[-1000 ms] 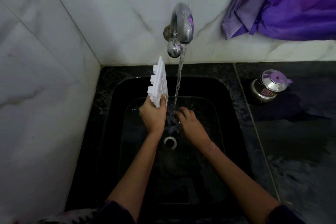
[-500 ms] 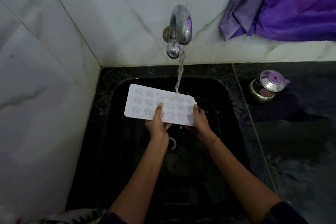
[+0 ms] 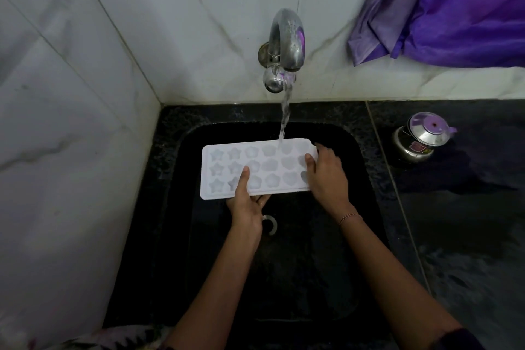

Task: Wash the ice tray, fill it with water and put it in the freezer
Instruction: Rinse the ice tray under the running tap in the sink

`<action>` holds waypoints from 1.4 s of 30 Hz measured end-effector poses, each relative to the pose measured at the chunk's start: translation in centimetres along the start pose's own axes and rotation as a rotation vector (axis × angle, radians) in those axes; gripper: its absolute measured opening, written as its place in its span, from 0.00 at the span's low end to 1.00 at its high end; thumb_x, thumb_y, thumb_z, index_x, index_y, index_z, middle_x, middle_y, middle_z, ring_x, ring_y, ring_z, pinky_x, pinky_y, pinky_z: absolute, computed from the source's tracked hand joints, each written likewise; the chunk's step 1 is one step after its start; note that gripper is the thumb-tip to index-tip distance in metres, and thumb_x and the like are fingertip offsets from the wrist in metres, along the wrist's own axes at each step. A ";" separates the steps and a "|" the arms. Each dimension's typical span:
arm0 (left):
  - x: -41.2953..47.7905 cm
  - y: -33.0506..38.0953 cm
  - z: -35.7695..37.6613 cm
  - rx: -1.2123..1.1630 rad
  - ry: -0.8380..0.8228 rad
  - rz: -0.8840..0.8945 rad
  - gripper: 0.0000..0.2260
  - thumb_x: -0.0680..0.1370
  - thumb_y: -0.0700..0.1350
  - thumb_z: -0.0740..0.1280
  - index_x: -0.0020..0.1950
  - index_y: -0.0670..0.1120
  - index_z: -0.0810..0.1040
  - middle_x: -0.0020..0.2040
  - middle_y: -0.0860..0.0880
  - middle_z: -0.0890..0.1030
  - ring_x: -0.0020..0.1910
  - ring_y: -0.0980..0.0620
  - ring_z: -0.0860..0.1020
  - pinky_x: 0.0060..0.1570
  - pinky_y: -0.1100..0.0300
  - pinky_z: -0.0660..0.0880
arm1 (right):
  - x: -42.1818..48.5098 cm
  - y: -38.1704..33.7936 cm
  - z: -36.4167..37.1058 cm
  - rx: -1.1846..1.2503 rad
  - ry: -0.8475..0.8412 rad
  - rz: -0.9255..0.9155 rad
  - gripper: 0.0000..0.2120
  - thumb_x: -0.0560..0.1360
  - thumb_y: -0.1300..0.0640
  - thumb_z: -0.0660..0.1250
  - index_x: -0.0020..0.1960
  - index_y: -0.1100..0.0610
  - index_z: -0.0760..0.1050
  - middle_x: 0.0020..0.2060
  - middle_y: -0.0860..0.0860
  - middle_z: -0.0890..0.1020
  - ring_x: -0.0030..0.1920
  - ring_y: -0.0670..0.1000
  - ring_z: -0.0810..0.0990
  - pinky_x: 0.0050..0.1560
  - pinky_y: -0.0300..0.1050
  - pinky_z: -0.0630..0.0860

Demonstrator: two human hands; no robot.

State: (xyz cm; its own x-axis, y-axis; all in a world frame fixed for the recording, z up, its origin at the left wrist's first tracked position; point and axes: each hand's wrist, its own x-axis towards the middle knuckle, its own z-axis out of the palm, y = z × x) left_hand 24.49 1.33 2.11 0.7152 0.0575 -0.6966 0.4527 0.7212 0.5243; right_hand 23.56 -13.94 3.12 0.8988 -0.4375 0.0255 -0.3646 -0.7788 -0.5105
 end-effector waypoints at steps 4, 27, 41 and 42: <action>-0.2 -0.4 0.2 0.024 -0.020 0.003 0.24 0.72 0.44 0.73 0.67 0.47 0.72 0.59 0.45 0.81 0.56 0.46 0.80 0.39 0.52 0.80 | -0.1 -0.8 -0.5 -0.349 0.134 -0.323 0.18 0.75 0.51 0.60 0.64 0.51 0.72 0.60 0.58 0.74 0.58 0.61 0.72 0.52 0.57 0.71; -0.5 -0.9 0.7 0.006 -0.064 0.052 0.21 0.73 0.41 0.72 0.65 0.46 0.74 0.56 0.44 0.82 0.53 0.44 0.82 0.43 0.50 0.81 | 0.9 -2.1 0.3 -0.364 0.004 -0.531 0.29 0.75 0.35 0.46 0.56 0.50 0.78 0.65 0.54 0.73 0.66 0.60 0.68 0.63 0.63 0.62; 1.1 -0.8 2.4 -0.013 -0.070 0.036 0.22 0.71 0.42 0.74 0.64 0.44 0.75 0.56 0.42 0.82 0.54 0.43 0.82 0.46 0.49 0.81 | 1.3 -2.7 0.5 -0.321 0.107 -0.542 0.24 0.75 0.37 0.50 0.46 0.49 0.81 0.62 0.54 0.76 0.64 0.60 0.70 0.62 0.60 0.65; 1.2 -0.8 2.1 -0.016 -0.065 0.040 0.23 0.71 0.42 0.74 0.65 0.44 0.75 0.57 0.42 0.82 0.54 0.43 0.81 0.45 0.50 0.81 | 1.4 -2.6 0.5 -0.321 0.096 -0.569 0.24 0.75 0.37 0.50 0.46 0.48 0.81 0.62 0.54 0.76 0.65 0.60 0.70 0.62 0.61 0.65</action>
State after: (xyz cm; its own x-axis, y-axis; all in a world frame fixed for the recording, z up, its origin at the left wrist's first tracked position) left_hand 26.15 -0.68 1.86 0.7657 0.0415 -0.6418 0.4151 0.7303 0.5425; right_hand 25.84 -12.31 4.06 0.9524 0.0552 0.2997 0.0929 -0.9892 -0.1131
